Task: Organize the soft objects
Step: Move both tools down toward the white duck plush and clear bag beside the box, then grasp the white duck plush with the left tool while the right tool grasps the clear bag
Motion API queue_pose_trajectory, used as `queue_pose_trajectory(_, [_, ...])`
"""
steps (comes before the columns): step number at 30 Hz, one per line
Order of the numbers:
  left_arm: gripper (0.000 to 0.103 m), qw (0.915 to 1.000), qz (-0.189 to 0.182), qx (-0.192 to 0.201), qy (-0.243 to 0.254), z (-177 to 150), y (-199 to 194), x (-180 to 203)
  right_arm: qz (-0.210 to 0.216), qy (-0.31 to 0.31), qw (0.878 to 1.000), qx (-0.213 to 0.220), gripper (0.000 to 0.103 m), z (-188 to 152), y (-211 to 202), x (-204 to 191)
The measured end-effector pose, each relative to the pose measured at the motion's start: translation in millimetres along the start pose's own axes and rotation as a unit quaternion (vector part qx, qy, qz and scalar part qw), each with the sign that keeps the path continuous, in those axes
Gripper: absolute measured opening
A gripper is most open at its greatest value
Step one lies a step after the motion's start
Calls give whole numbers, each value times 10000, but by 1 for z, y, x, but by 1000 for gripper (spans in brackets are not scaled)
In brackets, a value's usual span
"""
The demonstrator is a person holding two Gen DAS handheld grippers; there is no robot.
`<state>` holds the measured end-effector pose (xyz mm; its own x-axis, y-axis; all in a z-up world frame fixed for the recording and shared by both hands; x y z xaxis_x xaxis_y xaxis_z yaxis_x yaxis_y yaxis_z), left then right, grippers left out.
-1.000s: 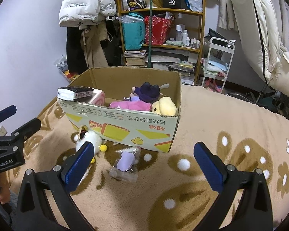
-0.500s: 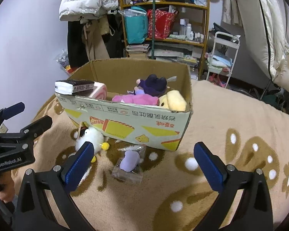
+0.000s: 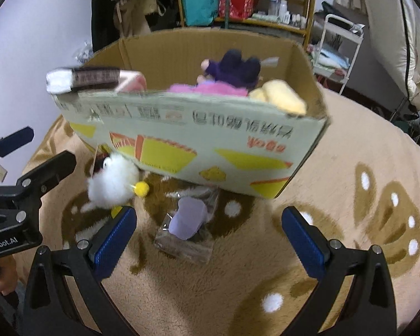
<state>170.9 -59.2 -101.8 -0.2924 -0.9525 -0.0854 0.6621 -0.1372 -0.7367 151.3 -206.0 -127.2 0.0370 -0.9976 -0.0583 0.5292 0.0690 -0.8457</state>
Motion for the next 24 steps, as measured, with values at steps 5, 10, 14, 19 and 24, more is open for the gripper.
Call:
queue_pose_trajectory(5, [99, 9998, -113, -163, 18, -1, 16, 1, 20, -39, 9997, -230, 103, -2, 15, -4])
queue_pose_trajectory(10, [99, 9987, -307, -366, -148, -1, 31, -3, 47, -29, 9991, -416, 103, -3, 28, -4])
queue_pose_trajectory(14, [99, 9971, -490, -527, -250, -2, 42, -2, 10, -30, 9986, -524, 103, -5, 36, -3])
queue_pose_trajectory(19, [99, 9952, -650, -713, -183, -4, 55, 6, -128, -52, 9975, -695, 103, -4, 49, 1])
queue_pose_trajectory(24, [99, 9940, -672, -862, -67, -7, 64, 15, -214, -119, 9973, -688, 103, -2, 55, -1])
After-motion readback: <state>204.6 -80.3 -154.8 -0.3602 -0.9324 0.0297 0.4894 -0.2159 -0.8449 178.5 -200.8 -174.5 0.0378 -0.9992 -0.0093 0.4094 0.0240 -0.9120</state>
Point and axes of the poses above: each gripper's, at about its wrist camera, not at the fingertips, and y roughly the way its jaws point, x to its right, z to its top, the point moved 1 cm from there along y, roughly the way its jaws point
